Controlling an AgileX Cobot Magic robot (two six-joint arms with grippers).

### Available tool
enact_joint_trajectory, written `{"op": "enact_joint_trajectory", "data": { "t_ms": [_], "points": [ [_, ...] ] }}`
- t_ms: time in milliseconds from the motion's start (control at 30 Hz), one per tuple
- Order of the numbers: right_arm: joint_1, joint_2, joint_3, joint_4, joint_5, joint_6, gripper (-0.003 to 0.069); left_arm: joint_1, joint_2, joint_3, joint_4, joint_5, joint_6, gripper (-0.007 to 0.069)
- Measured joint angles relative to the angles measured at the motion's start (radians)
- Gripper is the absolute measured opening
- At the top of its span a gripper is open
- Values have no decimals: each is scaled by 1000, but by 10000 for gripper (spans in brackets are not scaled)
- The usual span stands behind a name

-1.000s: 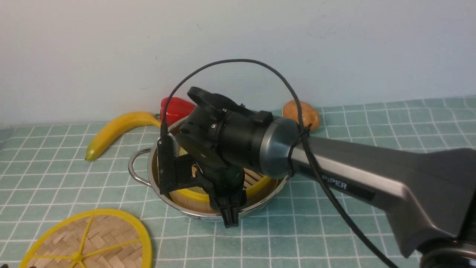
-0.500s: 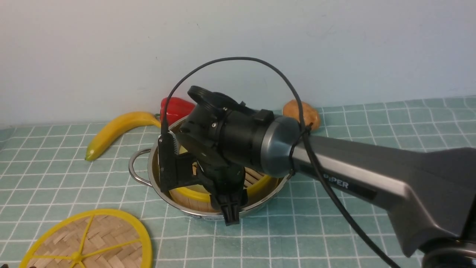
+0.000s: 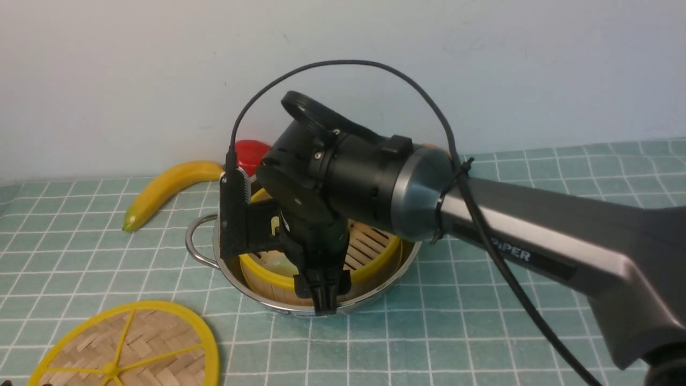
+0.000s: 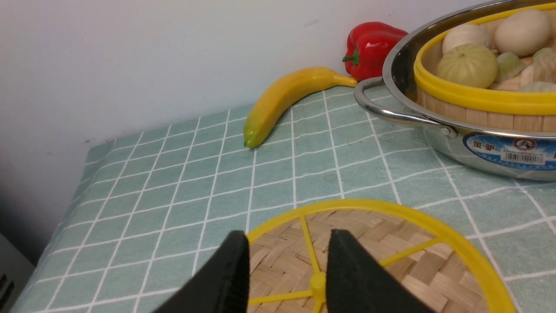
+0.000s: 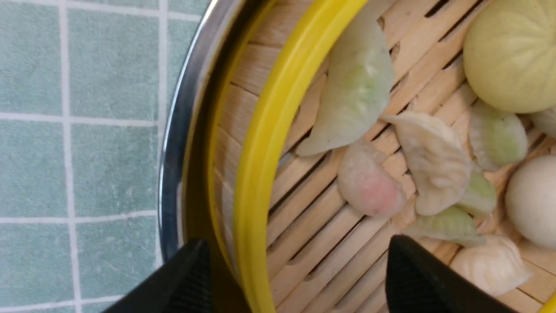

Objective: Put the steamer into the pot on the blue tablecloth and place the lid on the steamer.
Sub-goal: 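Place the bamboo steamer basket of food into the steel pot with the right gripper, then grasp the bamboo steamer lid lying on the table by its centre knob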

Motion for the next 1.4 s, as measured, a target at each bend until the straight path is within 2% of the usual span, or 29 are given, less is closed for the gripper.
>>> {"op": "enact_joint_trajectory", "data": {
  "t_ms": [67,133,167,233,267,333,400,433,467,600,700,1033,1400],
  "points": [
    [0,-19,-19,1,2,41,505,0,0,0,0,0,0,243],
    [0,-44,-61,-9,3,115,458,0,0,0,0,0,0,243],
    [0,-61,-92,-19,3,174,407,0,0,0,0,0,0,243],
    [0,-80,-119,-30,3,227,352,0,0,0,0,0,0,243],
    [0,-121,-160,-54,-1,310,243,0,0,0,0,0,0,243],
    [0,-174,-200,-89,-5,399,90,0,0,0,0,0,0,243],
    [0,-225,-221,-128,-6,484,4,0,0,0,0,0,0,243],
    [0,-237,-224,-137,-6,492,0,0,0,0,0,0,0,243],
    [0,-278,-229,-165,-6,562,-13,0,0,0,0,0,0,243],
    [0,-385,-231,-211,-5,712,-15,0,0,0,0,0,0,243],
    [0,-467,-231,-245,-5,785,-15,0,0,0,0,0,0,243],
    [0,-687,-233,-261,-5,819,-5,0,0,0,0,0,0,243],
    [0,-765,-191,-288,-5,851,8,0,0,0,0,0,0,243]
  ]
}}
